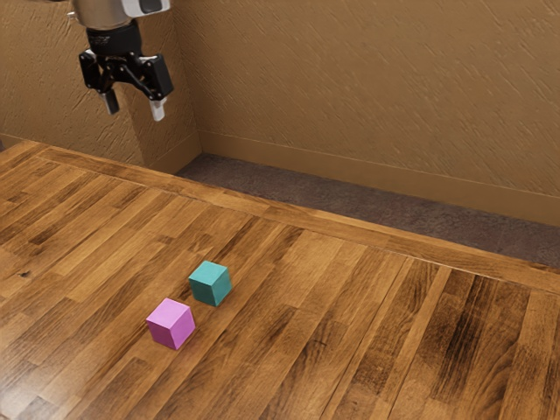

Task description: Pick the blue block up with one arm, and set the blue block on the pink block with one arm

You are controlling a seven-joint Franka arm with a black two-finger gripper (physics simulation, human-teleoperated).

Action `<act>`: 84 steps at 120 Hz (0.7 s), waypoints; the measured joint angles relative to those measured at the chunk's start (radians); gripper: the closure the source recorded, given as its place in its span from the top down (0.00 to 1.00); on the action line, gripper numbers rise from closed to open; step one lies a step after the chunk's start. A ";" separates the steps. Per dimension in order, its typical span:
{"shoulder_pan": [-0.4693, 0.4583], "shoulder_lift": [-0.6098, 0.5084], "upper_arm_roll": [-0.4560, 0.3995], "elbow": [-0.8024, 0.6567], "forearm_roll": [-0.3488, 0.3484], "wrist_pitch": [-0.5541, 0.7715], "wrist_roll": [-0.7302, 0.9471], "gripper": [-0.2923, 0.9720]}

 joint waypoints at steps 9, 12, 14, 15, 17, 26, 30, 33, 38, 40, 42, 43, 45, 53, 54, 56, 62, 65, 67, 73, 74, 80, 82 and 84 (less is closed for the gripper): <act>0.006 0.000 -0.001 0.001 0.002 -0.002 -0.004 0.77; 0.007 0.000 0.000 0.001 0.001 -0.003 -0.004 0.77; 0.006 -0.003 0.002 0.007 0.001 -0.006 -0.005 0.77; 0.006 -0.007 0.001 0.018 0.002 -0.010 -0.006 0.77; 0.007 -0.018 -0.002 0.048 0.005 -0.021 -0.006 0.77; 0.121 -0.113 -0.101 0.220 0.007 -0.078 -0.010 0.77; 0.183 -0.127 -0.163 0.229 0.007 -0.099 -0.012 0.77; 0.194 -0.127 -0.195 0.214 0.006 -0.111 -0.014 0.77; 0.203 -0.111 -0.246 0.151 0.005 -0.110 -0.016 0.77; 0.201 -0.107 -0.262 0.118 0.005 -0.101 -0.017 0.77; 0.198 -0.104 -0.275 0.077 0.005 -0.087 -0.017 0.77; 0.196 -0.102 -0.280 0.052 0.004 -0.078 -0.018 0.77; 0.193 -0.098 -0.288 0.005 0.004 -0.057 -0.019 0.77; 0.187 -0.055 -0.302 -0.142 -0.001 0.037 -0.022 0.77; 0.187 -0.045 -0.303 -0.155 -0.001 0.051 -0.022 0.77; 0.187 -0.024 -0.305 -0.175 -0.002 0.077 -0.023 0.77; 0.184 0.048 -0.304 -0.207 -0.005 0.156 -0.025 0.77; 0.183 0.076 -0.304 -0.214 -0.006 0.191 -0.026 0.77; 0.183 0.099 -0.303 -0.216 -0.008 0.214 -0.026 0.77; 0.191 0.175 -0.300 -0.220 -0.014 0.284 -0.026 0.77; 0.193 0.191 -0.300 -0.220 -0.015 0.296 -0.025 0.77; 0.201 0.286 -0.299 -0.222 -0.025 0.365 -0.020 0.77; 0.202 0.310 -0.299 -0.220 -0.028 0.385 -0.019 0.77; 0.203 0.334 -0.298 -0.215 -0.030 0.403 -0.017 0.77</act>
